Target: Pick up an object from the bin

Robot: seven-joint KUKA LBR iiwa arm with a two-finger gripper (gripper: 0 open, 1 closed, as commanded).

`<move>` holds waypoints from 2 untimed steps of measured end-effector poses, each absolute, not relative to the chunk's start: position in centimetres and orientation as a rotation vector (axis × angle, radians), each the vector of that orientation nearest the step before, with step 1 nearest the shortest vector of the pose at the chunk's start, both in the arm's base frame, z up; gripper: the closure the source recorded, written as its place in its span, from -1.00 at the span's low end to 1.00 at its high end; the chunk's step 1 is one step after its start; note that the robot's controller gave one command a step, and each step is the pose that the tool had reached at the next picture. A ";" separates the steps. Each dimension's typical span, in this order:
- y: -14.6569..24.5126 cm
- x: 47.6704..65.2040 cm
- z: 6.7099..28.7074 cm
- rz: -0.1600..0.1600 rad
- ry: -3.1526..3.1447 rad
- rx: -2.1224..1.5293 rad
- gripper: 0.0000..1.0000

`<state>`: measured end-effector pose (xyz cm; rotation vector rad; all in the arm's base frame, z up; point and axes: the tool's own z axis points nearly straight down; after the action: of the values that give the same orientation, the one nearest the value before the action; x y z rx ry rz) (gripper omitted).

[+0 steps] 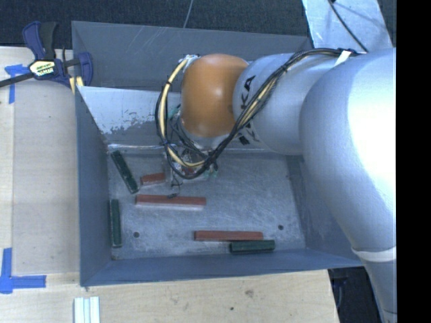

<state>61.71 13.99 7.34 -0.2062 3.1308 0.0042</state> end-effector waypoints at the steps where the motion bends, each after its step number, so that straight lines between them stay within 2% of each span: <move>1: 13.8 61.6 7.1 0.002 3.131 -0.202 -1.00; 2: 13.8 61.7 7.1 0.002 3.131 -0.201 1.00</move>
Offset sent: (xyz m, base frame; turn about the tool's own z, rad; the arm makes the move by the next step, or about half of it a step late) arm 0.0000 0.0000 0.0000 0.0000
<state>61.67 13.83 7.14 -0.2011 3.1308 0.0022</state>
